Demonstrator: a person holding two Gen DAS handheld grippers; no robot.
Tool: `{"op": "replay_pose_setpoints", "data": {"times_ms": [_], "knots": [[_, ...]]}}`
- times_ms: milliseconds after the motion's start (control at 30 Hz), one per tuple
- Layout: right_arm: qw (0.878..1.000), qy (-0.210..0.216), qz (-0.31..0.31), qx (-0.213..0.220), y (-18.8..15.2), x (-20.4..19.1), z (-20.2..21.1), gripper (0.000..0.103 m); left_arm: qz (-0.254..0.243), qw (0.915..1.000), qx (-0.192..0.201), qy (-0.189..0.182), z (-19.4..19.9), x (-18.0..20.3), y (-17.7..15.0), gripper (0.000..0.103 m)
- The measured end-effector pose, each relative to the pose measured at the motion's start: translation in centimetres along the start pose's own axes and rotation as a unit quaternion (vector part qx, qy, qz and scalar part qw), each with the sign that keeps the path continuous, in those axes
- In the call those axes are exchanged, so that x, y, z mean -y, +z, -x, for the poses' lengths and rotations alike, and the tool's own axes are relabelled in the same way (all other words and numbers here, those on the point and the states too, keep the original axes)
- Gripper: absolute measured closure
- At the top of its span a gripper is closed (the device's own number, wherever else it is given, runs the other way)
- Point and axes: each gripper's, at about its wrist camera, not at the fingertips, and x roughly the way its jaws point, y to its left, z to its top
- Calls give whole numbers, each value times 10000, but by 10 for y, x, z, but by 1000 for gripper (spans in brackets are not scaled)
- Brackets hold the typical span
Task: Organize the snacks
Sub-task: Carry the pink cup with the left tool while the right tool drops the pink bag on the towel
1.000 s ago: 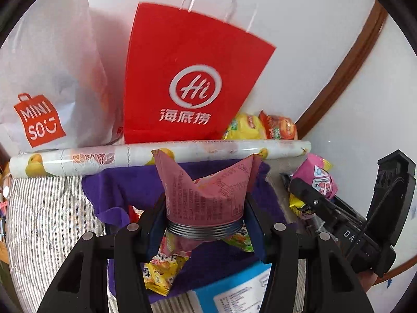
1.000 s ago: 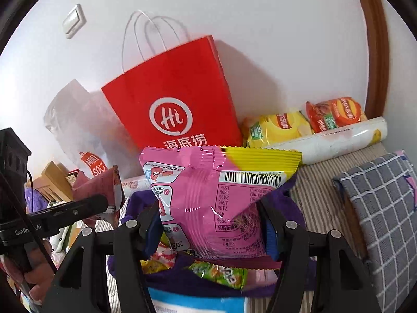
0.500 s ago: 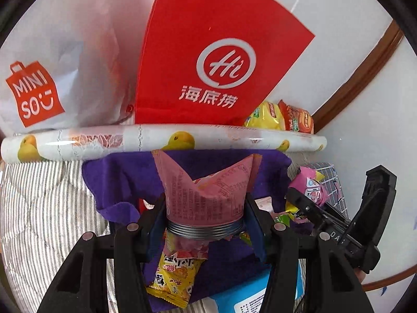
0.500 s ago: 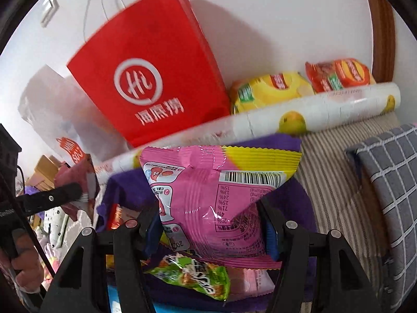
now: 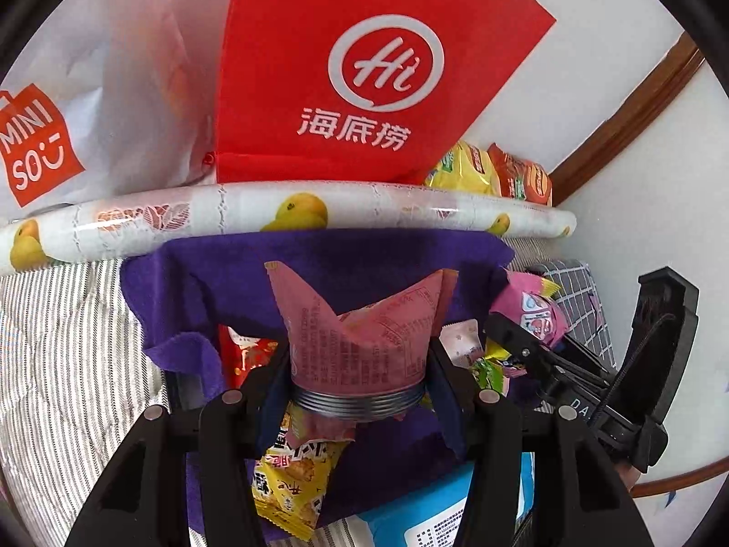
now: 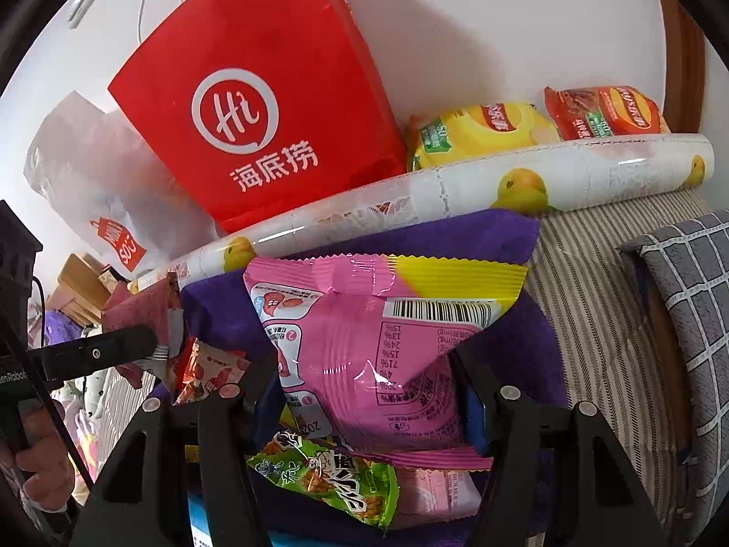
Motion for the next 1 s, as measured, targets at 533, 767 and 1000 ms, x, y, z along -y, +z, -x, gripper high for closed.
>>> {"op": "replay_pose_setpoints", "data": {"times_ms": [533, 767, 1000], "knots": [[9989, -199, 193, -382, -1, -8, -19, 39, -9, 9991, -399, 161, -20, 4, -4, 50], [9964, -452, 662, -286, -1, -22, -16, 25, -28, 9987, -477, 166, -26, 5, -6, 50], [9946, -567, 868, -100, 0, -31, -5, 21, -12, 9984, -525, 185, -31, 6, -5, 50]]}}
